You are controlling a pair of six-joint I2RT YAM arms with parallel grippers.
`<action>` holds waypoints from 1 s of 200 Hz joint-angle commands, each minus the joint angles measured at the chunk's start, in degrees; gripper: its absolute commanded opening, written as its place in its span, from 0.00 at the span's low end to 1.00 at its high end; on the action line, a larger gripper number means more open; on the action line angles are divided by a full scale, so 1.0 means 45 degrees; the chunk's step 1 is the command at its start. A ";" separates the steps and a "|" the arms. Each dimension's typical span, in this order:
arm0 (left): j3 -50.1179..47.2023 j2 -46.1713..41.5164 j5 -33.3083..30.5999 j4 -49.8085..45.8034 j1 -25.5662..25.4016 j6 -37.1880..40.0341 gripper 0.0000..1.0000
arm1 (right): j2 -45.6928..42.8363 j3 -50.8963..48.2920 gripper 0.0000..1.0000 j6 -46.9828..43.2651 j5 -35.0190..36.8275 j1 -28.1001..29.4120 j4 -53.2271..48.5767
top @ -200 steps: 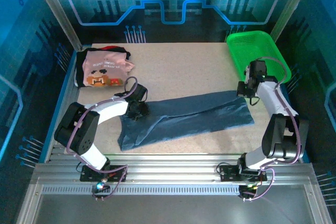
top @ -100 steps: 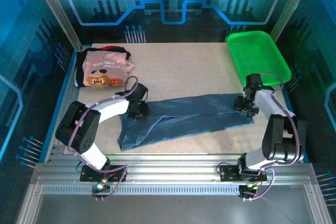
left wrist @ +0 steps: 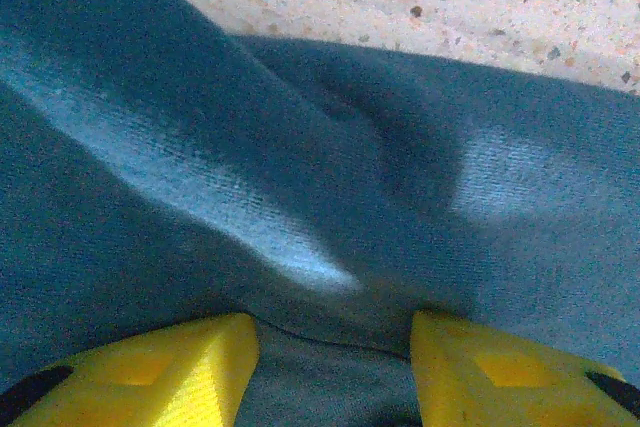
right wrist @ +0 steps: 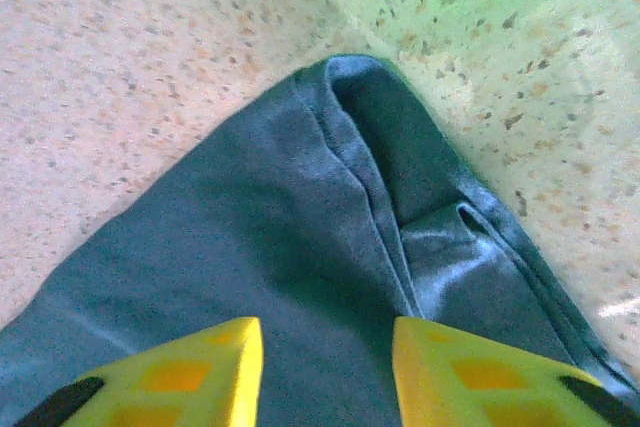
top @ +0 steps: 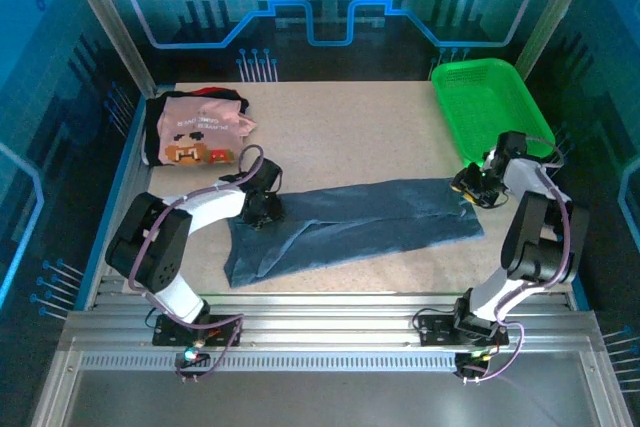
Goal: Fold and stack the t-shirts
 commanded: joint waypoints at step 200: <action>-0.0846 0.0877 -0.0374 -0.2046 0.0236 0.0152 0.48 | 0.3098 0.2273 0.09 -0.0787 0.1290 0.0924 0.0135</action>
